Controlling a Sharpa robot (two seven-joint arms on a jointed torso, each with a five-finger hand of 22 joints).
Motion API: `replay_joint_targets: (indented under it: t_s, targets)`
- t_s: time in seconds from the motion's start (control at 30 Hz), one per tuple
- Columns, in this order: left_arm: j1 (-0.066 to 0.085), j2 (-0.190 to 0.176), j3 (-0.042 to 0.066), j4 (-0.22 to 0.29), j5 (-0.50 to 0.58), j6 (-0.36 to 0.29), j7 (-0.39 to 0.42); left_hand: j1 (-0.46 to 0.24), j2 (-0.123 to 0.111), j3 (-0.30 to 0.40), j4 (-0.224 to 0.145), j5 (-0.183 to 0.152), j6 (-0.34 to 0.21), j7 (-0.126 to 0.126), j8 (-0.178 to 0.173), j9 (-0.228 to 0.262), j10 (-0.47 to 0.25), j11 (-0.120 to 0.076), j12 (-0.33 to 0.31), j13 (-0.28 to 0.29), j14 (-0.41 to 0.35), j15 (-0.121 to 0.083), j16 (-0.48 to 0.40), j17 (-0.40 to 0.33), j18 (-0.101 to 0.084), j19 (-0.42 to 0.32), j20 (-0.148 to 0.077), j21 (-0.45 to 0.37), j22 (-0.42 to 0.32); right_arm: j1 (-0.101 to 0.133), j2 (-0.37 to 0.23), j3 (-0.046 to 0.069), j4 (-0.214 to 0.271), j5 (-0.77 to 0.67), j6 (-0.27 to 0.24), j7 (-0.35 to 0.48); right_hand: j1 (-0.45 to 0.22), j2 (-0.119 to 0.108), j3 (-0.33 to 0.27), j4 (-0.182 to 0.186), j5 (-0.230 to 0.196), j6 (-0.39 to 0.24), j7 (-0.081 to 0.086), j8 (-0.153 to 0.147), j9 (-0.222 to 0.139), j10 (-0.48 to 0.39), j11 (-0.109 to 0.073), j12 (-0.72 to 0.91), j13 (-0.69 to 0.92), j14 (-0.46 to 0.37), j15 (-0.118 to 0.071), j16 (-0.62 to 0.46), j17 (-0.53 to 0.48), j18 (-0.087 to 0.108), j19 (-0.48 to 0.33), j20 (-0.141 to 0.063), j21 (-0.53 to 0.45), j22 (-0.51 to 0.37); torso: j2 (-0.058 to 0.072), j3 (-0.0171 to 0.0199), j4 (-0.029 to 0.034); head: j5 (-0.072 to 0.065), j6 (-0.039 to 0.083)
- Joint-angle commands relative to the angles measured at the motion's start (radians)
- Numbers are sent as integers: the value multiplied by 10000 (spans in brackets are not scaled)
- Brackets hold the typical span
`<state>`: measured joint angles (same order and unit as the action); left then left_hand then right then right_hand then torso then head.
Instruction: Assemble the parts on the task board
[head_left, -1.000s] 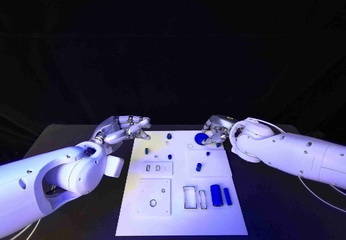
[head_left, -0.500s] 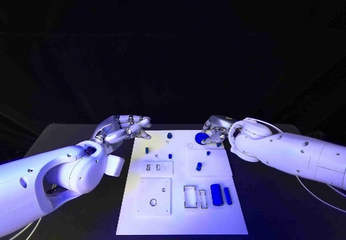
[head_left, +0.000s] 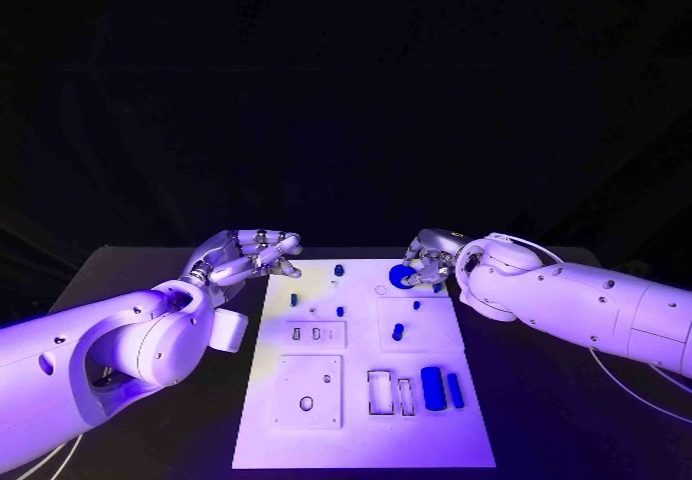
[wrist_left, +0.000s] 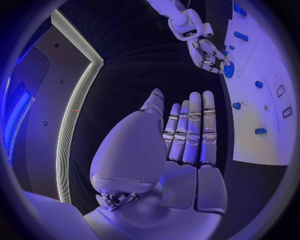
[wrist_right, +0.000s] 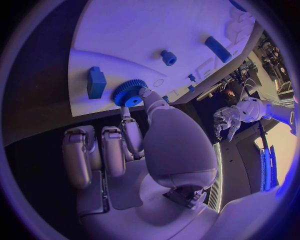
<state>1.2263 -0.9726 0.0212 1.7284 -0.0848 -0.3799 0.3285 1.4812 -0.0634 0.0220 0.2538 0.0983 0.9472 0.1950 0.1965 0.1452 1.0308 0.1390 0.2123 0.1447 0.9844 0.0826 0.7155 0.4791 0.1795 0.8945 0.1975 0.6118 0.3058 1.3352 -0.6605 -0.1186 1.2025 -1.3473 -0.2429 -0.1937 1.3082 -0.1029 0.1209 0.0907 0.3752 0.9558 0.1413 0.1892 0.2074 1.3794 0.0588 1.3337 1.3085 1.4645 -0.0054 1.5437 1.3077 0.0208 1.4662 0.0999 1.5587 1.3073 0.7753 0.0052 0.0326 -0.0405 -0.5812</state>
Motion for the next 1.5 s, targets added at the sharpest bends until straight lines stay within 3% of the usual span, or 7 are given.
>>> replay_joint_targets:
  t_s: [0.03,0.33,0.63,0.8,0.93,1.2,1.5]
  targets:
    - [10,8,7,25,26,172,21,-30,84,-12,34,-36,-95,0,6,13,-67,20,-46,12,-74,22,49,-9,-4,-103,7,55,14,-33,38,-21,2,-340,230,-288,120,49,97,-46,-63,96,-7,28,13,67,-14,96,294,940,-57,57,2088,-188,992,8,74,2569,6,4,2,8,-1]
    - [10,-11,7,41,26,174,-3,-25,90,-9,34,-34,-97,1,5,13,-71,21,-46,12,-76,22,51,-9,-4,-106,8,58,16,-70,4,-22,277,-1389,-282,-461,259,60,330,-153,-519,325,-69,44,30,207,-67,276,474,956,-100,87,2161,-208,1046,-36,121,2635,2,3,-5,7,-7]
    - [10,-29,7,54,26,182,-12,-10,106,0,30,-32,-107,7,2,14,-83,24,-48,13,-79,24,55,-10,-2,-115,11,65,20,-71,-272,-5,1088,-1768,-1602,-689,258,86,583,-144,-310,484,-130,49,59,383,-123,485,683,971,-147,114,2229,-208,1046,-76,121,2635,-4,0,-5,-6,3]
    - [10,-35,7,47,26,188,-9,32,159,30,21,-26,-104,-10,10,22,-85,17,-38,21,-86,22,65,-12,2,-134,18,83,31,6,-382,36,1821,-2039,-1970,-753,245,87,722,-133,-212,492,-135,7,59,381,-132,479,682,970,-160,112,2223,-208,1046,-92,121,2635,1,1,3,-66,15]
    - [10,-30,7,34,26,188,-12,41,158,32,16,-27,-111,-6,7,22,-92,19,-39,21,-88,22,67,-13,3,-138,19,87,34,56,-256,46,2100,-2266,-2067,-811,236,79,750,-129,-190,494,-134,-3,59,386,-133,485,689,972,-161,116,2232,-208,1046,-95,121,2635,-2,2,0,-63,16]
    - [10,-16,7,26,26,200,-17,61,160,37,5,-27,-119,-1,4,23,-101,20,-40,22,-91,22,71,-14,5,-145,21,94,38,64,377,28,1965,-2524,-2114,-898,244,54,782,-142,-182,492,-134,-18,58,396,-135,497,703,976,-162,123,2252,-208,1046,-97,121,2635,11,1,24,-31,32]
    - [10,8,7,26,26,206,-26,90,168,48,-10,-26,-128,2,3,25,-110,23,-40,24,-94,22,76,-15,7,-153,24,104,44,-148,1089,-17,1538,-2647,-2094,-856,270,50,879,-165,-202,500,-134,-47,58,400,-135,499,708,977,-165,125,2256,-208,1046,-102,121,2635,46,12,43,28,21]
